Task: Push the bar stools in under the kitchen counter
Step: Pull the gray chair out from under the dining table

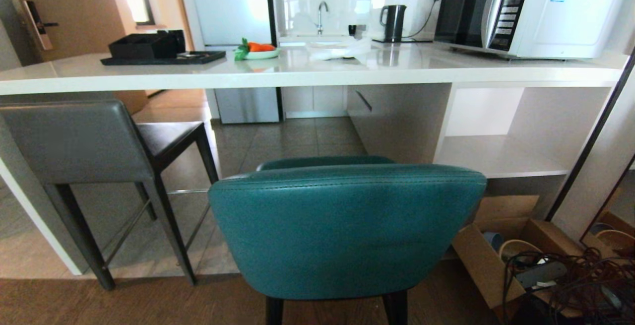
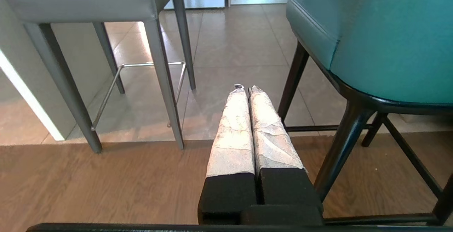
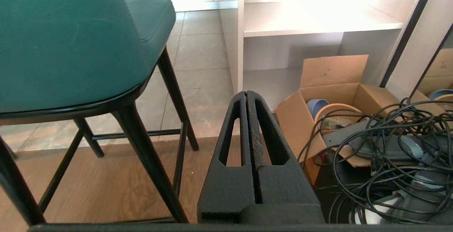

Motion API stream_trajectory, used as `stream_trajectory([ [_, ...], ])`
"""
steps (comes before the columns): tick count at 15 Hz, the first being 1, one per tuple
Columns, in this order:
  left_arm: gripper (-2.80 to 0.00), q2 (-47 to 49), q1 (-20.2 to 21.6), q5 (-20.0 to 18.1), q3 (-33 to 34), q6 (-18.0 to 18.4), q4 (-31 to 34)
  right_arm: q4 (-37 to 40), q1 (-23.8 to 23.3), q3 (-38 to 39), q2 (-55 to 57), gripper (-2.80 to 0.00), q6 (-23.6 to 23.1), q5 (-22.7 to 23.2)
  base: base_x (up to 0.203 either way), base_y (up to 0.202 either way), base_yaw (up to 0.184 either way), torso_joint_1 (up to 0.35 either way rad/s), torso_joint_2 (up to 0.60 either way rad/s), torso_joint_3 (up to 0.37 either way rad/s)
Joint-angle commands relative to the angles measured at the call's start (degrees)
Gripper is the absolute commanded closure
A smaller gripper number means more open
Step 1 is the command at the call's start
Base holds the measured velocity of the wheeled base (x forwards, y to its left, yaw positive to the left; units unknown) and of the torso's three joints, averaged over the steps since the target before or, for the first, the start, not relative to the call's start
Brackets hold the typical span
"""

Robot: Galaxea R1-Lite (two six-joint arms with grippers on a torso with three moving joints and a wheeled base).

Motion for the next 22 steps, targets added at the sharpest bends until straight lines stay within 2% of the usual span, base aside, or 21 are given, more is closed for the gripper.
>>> stream_trajectory([
  [1, 0.00, 0.00, -0.04, 0.53, 0.18, -0.33, 0.04, -0.03, 0.09, 0.18, 0.09, 0.00, 0.12, 0.00, 0.000, 0.000, 0.000, 0.000, 0.00, 0.000],
  [17, 0.00, 0.00, -0.04, 0.36, 0.18, -0.25, 0.04, -0.02, 0.09, 0.26, 0.09, 0.00, 0.12, 0.00, 0.000, 0.000, 0.000, 0.000, 0.00, 0.000],
  [22, 0.00, 0.00, -0.04, 0.44, 0.18, -0.25, 0.04, -0.03, 0.09, 0.18, 0.09, 0.00, 0.12, 0.00, -0.107, 0.000, 0.000, 0.001, 0.00, 0.002],
])
